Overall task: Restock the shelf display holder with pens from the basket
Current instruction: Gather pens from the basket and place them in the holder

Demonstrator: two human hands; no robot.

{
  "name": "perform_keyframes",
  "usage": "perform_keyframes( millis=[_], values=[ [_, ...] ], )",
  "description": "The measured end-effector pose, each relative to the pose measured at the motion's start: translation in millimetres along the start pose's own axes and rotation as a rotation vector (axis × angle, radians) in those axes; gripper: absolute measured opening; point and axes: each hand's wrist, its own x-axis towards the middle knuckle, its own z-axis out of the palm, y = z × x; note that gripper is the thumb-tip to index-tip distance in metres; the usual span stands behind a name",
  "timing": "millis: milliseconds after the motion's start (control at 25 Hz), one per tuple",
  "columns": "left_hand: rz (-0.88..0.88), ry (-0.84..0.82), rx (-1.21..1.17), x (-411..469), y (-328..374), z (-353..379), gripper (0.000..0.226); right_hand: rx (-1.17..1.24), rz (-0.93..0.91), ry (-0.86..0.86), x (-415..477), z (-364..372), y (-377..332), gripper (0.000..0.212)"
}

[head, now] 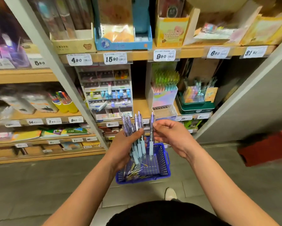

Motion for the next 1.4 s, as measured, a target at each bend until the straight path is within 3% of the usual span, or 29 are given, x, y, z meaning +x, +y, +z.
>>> perform_keyframes(
  millis=[280, 600, 880, 1160, 1280, 1400],
  values=[
    [0.013, 0.074, -0.044, 68.1, -13.5, 81.4, 0.035, -0.056, 0.077, -0.046, 46.1, -91.1, -21.5, 0.009],
    [-0.03, 0.165, -0.039, 113.9, -4.9, 97.5, 0.015, -0.126, 0.079, -0.039, 97.7, -118.3, -31.7, 0.01],
    [-0.066, 0.055, -0.02, 144.5, 11.5, 54.8, 0.028, -0.084, 0.074, 0.088, 126.9, -82.7, -10.9, 0.008],
    [-0.179, 0.092, -0.123, 160.4, 4.4, 19.5, 0.033, -0.086, 0.059, 0.265, 157.5, -79.3, 8.3, 0.007],
    [-0.182, 0.095, -0.132, 172.5, 4.0, 22.8, 0.017, -0.271, -0.005, 0.391, 181.5, -93.6, 9.6, 0.003],
    [-0.185, 0.121, -0.161, 183.1, 2.2, 33.2, 0.02, -0.444, -0.104, 0.475, 207.4, -104.3, 8.3, 0.008]
  ],
)
